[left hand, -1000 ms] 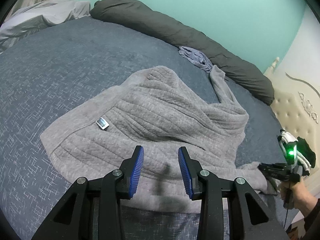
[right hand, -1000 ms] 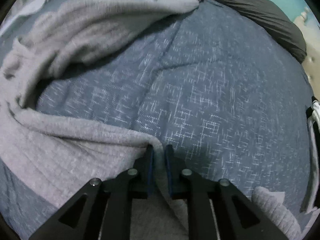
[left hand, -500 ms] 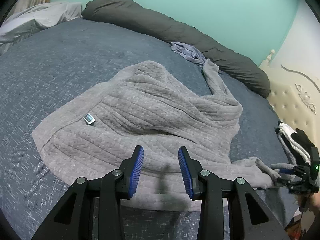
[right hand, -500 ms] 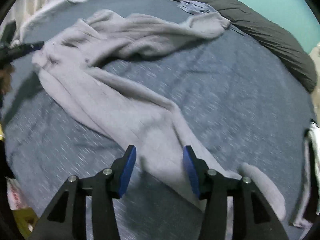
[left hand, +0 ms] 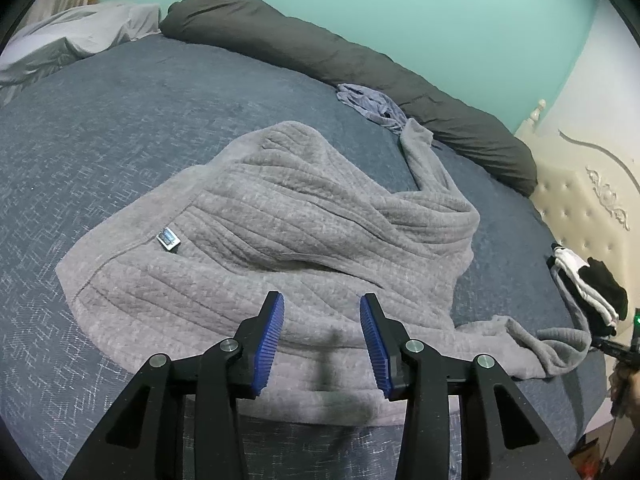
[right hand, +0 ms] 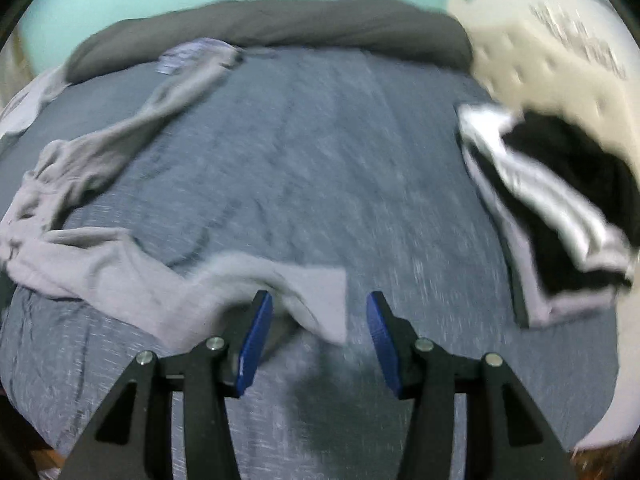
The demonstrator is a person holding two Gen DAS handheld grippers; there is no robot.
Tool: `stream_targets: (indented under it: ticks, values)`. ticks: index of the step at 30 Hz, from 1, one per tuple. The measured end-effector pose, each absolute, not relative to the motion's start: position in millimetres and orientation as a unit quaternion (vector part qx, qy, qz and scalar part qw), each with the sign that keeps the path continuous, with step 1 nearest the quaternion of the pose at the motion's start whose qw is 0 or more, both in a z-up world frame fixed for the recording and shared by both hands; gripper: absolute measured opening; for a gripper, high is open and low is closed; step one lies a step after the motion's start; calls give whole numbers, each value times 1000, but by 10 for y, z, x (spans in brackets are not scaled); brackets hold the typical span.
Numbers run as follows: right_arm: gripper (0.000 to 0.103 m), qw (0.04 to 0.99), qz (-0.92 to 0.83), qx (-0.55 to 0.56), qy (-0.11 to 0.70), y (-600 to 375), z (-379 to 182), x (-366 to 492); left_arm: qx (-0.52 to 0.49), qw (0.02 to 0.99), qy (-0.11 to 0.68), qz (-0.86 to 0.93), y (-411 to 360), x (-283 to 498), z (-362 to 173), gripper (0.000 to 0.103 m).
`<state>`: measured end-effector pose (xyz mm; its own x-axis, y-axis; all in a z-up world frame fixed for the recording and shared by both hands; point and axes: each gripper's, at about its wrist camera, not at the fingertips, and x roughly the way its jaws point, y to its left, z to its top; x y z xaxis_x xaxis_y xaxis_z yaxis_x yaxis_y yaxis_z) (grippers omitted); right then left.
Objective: Fold clothes
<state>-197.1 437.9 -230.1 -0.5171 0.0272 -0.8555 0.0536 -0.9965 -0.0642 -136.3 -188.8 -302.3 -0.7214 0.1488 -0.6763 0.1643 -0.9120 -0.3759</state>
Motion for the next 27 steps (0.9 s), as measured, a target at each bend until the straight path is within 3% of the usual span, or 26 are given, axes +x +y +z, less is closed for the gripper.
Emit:
stream_targets:
  ticks: [7,9,13,18,20,22,24,27]
  values:
    - [50,-11,-834,550,-35,4620,-2842,-2133,379,5,200,-903,-1838,-1405,-3055,44]
    - [61,-7,-824,562,-64,4649,-2967,-2181,381,4,199,-903,-1831,-1428,-3066,44]
    - [64,-26,-826,552,-115,4799,-3069,-2225,386,3,193,-902,-1790,-1478,-3091,44]
    - [63,-31,-821,561,-104,4742,-3209,-2299,390,1,185,-902,-1725,-1521,-3116,44]
    - [38,-25,-827,554,-91,4668,-3212,-2298,391,1,183,-902,-1707,-1532,-3123,44]
    - [33,-24,-830,552,-71,4586,-3206,-2292,393,1,181,-902,-1690,-1542,-3128,44]
    - [15,-21,-835,547,-57,4534,-3170,-2274,394,-1,181,-901,-1672,-1552,-3127,44]
    - [12,-15,-845,532,-48,4528,-3018,-2218,392,-2,181,-902,-1654,-1561,-3107,44]
